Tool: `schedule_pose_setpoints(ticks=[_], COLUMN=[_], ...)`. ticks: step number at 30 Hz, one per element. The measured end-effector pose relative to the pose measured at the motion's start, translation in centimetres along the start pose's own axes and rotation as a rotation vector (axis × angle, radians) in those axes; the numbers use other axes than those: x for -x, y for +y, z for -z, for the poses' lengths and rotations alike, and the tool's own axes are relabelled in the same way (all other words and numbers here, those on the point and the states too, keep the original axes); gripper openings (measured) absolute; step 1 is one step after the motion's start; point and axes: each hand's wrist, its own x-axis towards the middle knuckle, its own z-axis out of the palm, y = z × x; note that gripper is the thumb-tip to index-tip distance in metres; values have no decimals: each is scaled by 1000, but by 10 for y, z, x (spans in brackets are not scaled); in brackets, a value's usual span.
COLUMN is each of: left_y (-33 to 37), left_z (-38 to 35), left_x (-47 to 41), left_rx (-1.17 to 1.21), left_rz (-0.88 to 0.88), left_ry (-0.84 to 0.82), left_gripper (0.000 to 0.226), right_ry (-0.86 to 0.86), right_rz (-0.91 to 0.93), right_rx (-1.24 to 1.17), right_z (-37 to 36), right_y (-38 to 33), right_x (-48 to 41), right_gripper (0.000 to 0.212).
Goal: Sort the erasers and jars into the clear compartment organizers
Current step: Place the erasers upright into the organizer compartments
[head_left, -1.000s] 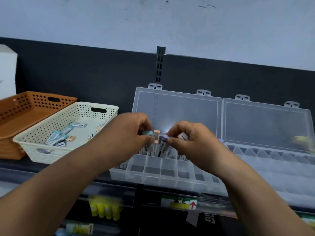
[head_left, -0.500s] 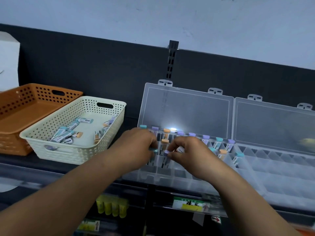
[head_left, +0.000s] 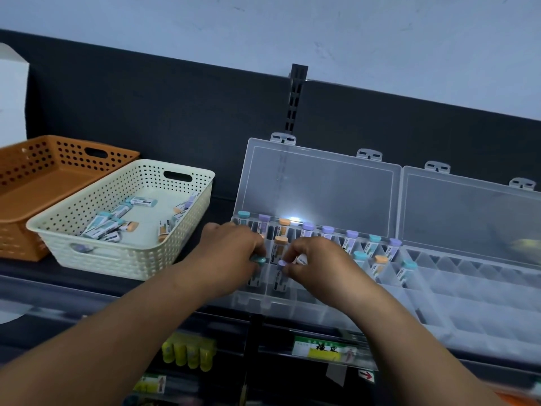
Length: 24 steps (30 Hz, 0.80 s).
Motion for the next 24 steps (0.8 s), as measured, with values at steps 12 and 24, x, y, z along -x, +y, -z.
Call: schedule_pose_setpoints(ticks=[12, 24], left_y=[19, 92], left_z=[37, 27], left_x=[17, 14], left_rx=[376, 810], left_rz=[45, 52], left_ry=[94, -108], left_gripper=[34, 28], right_ry=[-15, 67], right_rz=[-192, -237], right_rx=[-1067, -1726], right_z=[30, 31], right_y=[4, 18], right_x=[13, 31], right_gripper=[12, 20])
